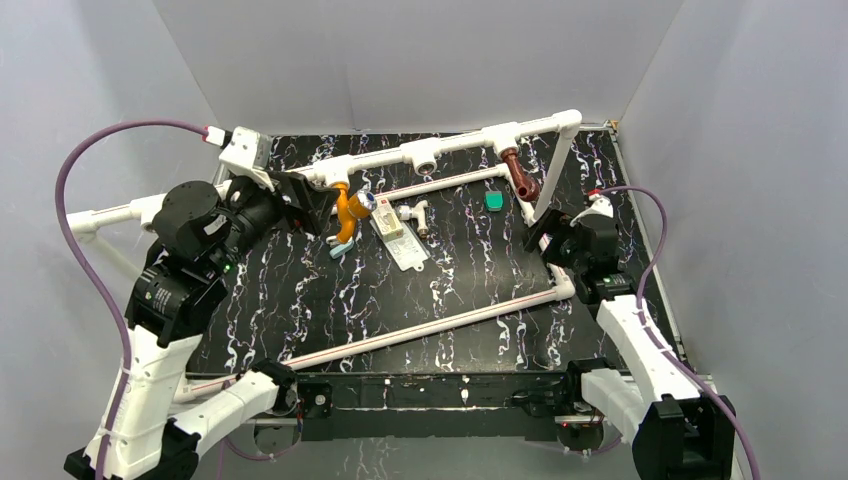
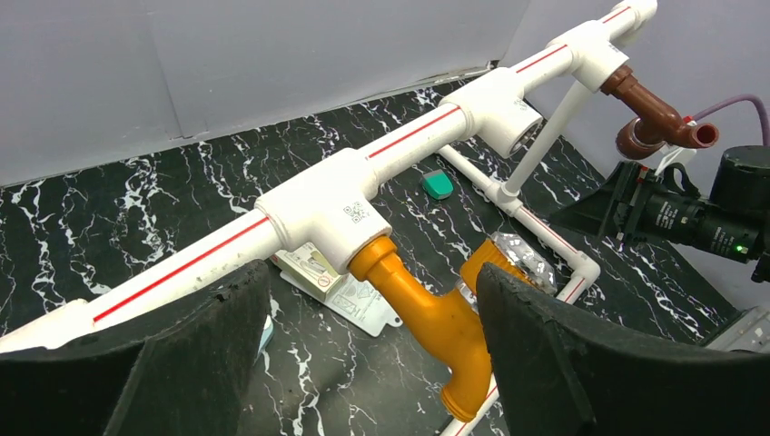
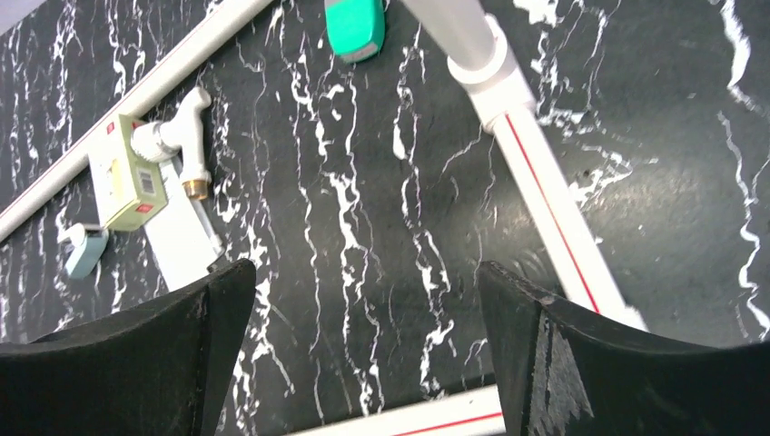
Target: Install the water faucets
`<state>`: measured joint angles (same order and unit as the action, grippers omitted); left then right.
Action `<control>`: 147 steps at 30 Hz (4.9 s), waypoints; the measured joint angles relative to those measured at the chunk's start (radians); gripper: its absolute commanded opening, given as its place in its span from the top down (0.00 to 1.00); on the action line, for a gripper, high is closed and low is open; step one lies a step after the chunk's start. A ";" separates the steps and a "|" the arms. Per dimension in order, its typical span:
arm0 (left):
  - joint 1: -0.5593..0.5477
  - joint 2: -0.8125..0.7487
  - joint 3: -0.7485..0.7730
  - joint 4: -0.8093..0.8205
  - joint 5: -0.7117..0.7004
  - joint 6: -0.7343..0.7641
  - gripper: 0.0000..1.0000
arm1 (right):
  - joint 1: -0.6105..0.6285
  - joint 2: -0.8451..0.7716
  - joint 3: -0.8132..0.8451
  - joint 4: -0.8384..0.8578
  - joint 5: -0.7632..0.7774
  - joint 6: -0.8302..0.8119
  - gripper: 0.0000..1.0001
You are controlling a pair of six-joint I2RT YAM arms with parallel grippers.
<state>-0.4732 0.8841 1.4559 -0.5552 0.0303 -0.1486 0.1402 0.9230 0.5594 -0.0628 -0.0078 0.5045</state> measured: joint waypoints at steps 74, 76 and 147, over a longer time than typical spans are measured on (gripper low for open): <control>-0.001 0.119 -0.161 -0.115 -0.616 -0.081 0.76 | 0.014 0.643 0.289 0.545 0.125 0.700 0.92; -0.001 0.137 -0.161 -0.100 -0.633 -0.068 0.78 | 0.014 0.665 0.310 0.547 0.135 0.706 0.95; 0.016 -0.007 -0.047 -0.190 -0.204 -0.016 0.30 | 0.201 0.409 0.100 0.591 -0.069 0.373 0.41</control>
<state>-0.4576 0.8768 1.4090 -0.7448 -0.1741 -0.1650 0.3412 1.3323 0.6598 0.5285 -0.0765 0.8772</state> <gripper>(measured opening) 0.685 0.558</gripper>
